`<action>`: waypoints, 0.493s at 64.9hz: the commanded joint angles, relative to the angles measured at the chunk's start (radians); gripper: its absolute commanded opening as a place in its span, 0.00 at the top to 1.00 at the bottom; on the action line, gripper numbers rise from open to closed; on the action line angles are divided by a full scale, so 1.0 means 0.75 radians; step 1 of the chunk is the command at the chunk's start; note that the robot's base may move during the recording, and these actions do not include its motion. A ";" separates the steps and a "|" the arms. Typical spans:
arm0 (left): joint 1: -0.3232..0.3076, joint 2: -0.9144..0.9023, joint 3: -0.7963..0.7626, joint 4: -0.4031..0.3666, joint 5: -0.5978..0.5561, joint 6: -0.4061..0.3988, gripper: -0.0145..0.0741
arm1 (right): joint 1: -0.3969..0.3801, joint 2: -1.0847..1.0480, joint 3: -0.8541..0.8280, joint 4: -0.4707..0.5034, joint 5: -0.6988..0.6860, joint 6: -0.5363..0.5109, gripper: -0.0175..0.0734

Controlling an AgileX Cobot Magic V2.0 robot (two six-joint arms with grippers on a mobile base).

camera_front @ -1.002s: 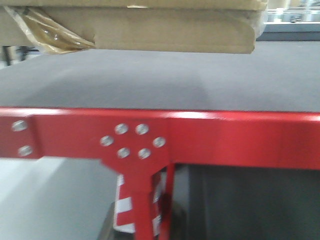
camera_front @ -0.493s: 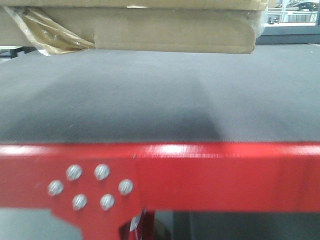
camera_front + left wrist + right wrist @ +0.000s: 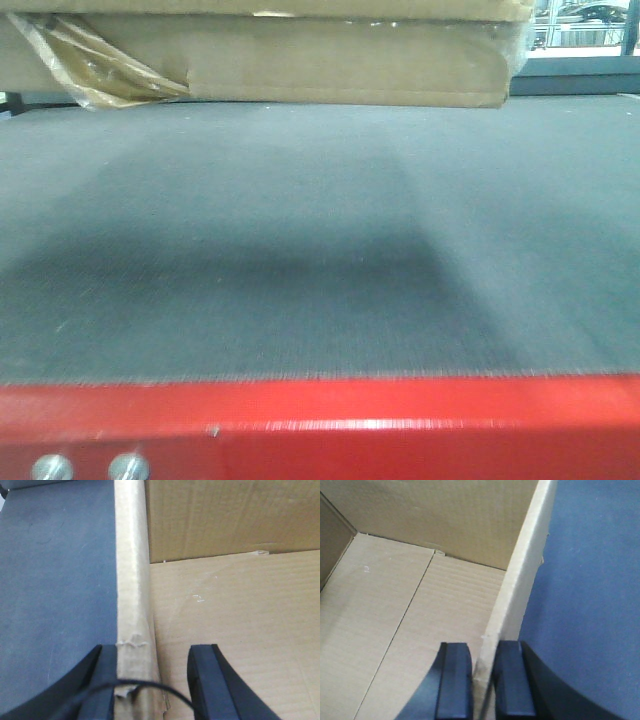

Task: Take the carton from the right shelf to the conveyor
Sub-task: 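Carry the carton with both grippers over the grey conveyor belt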

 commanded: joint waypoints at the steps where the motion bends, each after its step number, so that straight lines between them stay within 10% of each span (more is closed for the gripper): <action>1: -0.008 -0.026 -0.010 0.042 -0.024 0.045 0.86 | -0.004 -0.013 -0.003 -0.047 -0.055 -0.033 0.88; 32: -0.008 -0.026 -0.010 0.042 -0.024 0.045 0.86 | -0.004 -0.013 -0.003 -0.047 -0.055 -0.033 0.88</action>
